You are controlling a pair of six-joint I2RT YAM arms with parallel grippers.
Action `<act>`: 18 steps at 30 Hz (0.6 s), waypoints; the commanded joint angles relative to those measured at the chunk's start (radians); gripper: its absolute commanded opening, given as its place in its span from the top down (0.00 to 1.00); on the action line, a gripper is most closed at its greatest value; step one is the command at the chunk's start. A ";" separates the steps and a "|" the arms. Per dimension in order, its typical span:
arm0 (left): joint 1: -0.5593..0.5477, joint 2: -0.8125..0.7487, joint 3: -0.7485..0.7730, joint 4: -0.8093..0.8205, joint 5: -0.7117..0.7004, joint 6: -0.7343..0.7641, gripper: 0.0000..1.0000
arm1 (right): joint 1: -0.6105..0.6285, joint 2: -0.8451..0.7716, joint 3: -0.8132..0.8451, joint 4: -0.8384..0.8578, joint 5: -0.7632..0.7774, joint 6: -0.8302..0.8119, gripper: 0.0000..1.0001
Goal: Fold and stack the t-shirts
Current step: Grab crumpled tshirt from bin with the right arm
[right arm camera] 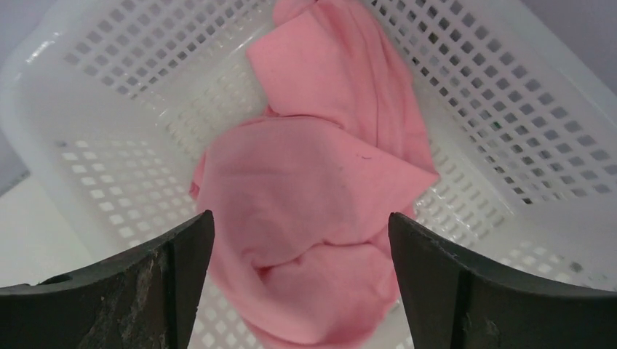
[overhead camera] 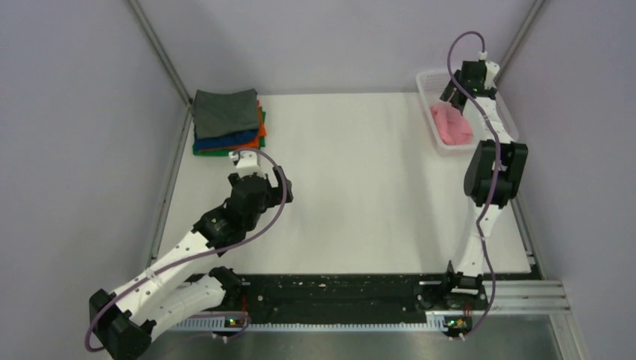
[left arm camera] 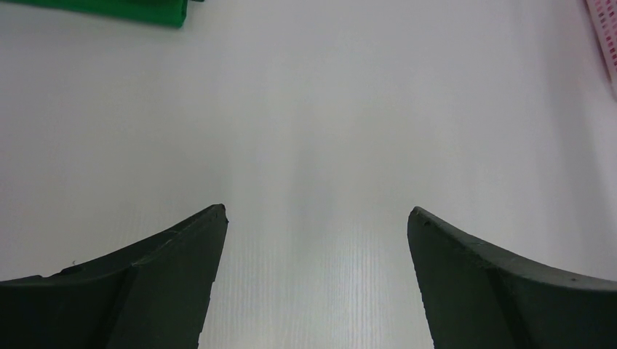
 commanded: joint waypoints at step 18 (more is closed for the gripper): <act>-0.004 -0.143 -0.036 -0.024 -0.044 -0.019 0.01 | -0.056 0.224 0.267 -0.172 -0.196 0.041 1.00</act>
